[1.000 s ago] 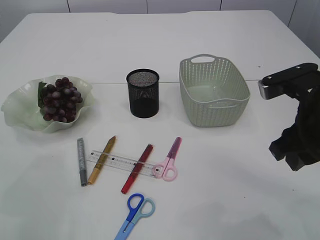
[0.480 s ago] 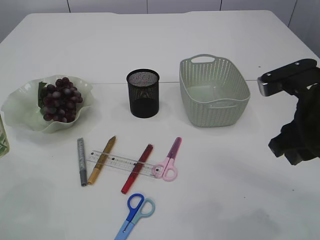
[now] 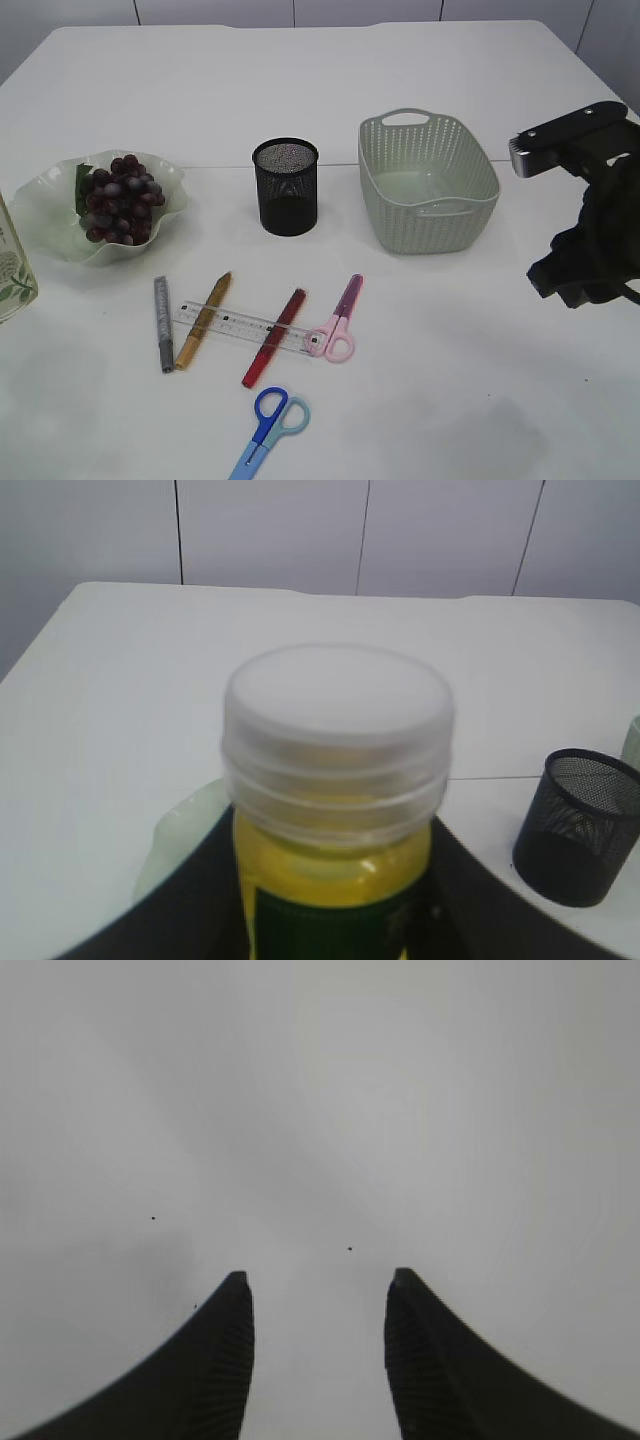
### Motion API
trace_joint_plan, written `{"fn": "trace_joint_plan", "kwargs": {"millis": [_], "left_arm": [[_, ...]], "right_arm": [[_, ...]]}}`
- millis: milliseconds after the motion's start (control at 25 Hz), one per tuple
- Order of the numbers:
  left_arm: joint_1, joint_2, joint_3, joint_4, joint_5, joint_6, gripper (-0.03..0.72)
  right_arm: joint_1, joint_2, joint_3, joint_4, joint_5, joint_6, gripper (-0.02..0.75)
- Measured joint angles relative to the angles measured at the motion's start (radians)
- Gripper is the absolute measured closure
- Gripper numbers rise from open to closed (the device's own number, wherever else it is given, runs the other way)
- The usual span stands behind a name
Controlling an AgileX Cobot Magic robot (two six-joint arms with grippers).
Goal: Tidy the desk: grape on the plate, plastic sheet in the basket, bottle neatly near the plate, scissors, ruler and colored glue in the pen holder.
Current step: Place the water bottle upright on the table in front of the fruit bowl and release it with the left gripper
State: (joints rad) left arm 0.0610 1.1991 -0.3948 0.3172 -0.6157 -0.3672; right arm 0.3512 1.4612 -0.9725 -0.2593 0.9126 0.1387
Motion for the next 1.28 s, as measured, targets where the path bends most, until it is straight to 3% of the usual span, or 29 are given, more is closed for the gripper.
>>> {"fn": "trace_joint_plan", "kwargs": {"millis": [680,1280], "left_arm": [[0.0,0.296,0.0,-0.133,-0.336,0.164,0.419],[0.0,0.531,-0.008,-0.171,-0.487,0.181,0.419]], "right_arm": [[0.0,0.0,0.0,-0.066,-0.165,0.023,0.419],[0.0,0.0,0.0,-0.072,-0.217,0.025,0.419]]}}
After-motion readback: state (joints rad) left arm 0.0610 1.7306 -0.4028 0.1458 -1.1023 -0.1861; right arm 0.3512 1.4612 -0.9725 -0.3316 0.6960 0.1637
